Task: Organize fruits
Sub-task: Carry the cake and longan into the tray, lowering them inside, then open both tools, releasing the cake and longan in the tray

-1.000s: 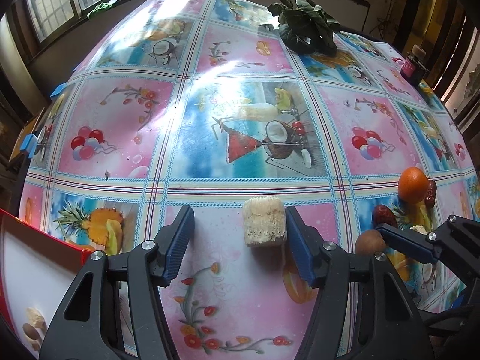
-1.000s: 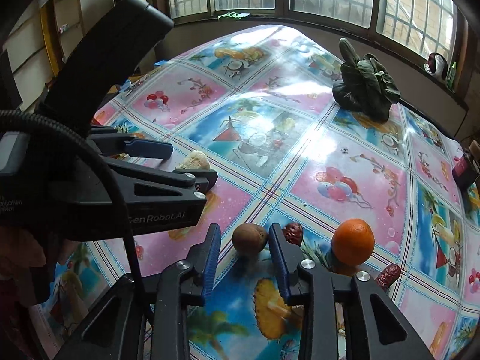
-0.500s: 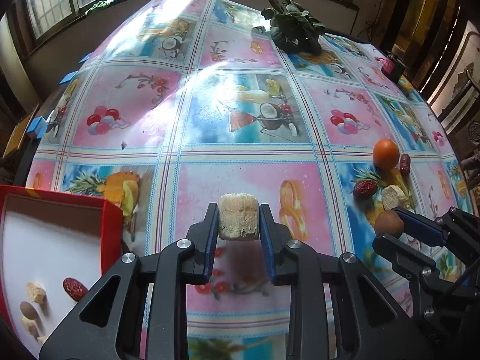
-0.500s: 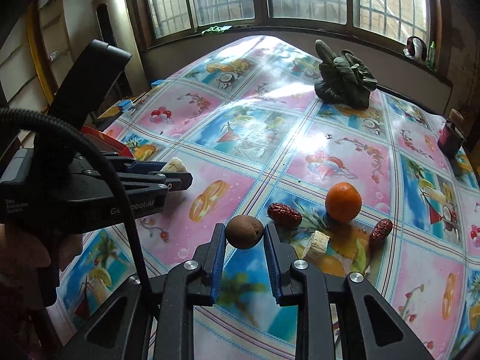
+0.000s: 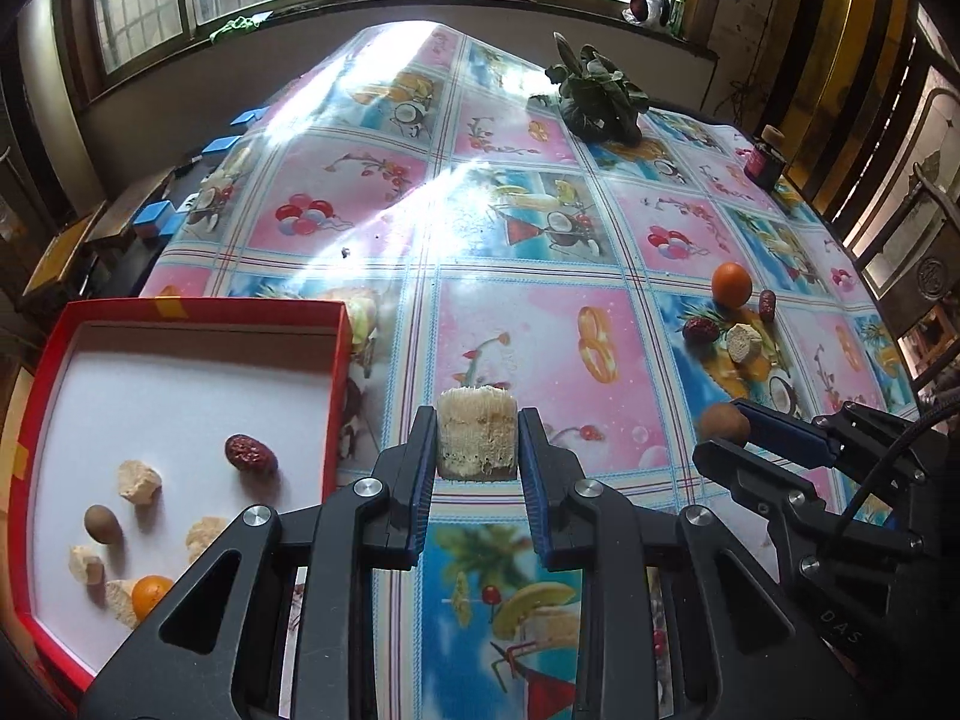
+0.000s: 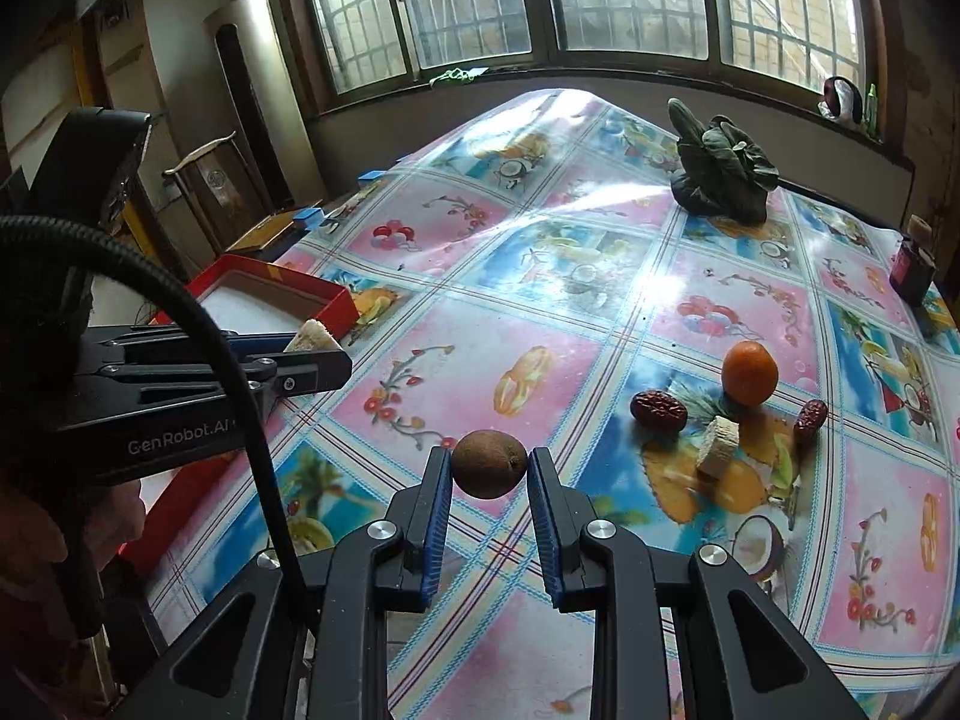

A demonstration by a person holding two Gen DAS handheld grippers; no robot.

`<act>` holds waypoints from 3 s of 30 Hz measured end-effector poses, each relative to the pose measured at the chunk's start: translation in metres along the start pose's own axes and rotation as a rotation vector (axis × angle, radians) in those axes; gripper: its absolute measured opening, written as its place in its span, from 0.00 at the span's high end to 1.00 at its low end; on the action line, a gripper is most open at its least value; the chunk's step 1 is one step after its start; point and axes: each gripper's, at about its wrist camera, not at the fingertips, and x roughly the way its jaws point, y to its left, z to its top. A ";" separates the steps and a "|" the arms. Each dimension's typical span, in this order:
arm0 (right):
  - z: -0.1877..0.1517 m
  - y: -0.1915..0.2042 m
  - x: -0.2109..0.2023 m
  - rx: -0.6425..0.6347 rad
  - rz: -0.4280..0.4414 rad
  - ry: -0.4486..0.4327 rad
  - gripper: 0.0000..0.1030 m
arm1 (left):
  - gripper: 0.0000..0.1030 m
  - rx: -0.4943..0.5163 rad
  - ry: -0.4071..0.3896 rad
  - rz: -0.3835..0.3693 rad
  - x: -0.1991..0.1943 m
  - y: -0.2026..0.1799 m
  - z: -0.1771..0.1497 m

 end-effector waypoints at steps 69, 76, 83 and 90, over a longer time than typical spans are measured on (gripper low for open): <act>0.052 0.166 0.112 -0.218 0.206 0.149 0.76 | 0.75 -0.261 -0.022 0.284 0.000 0.173 -0.023; 0.058 0.169 0.123 -0.205 0.194 0.142 0.76 | 0.75 -0.265 0.007 0.311 0.013 0.175 -0.022; 0.057 0.168 0.125 -0.194 0.217 0.146 0.75 | 0.72 -0.274 0.016 0.325 0.016 0.176 -0.022; 0.054 0.161 0.113 -0.168 0.223 0.140 0.69 | 0.43 -0.282 0.000 0.323 0.011 0.174 -0.026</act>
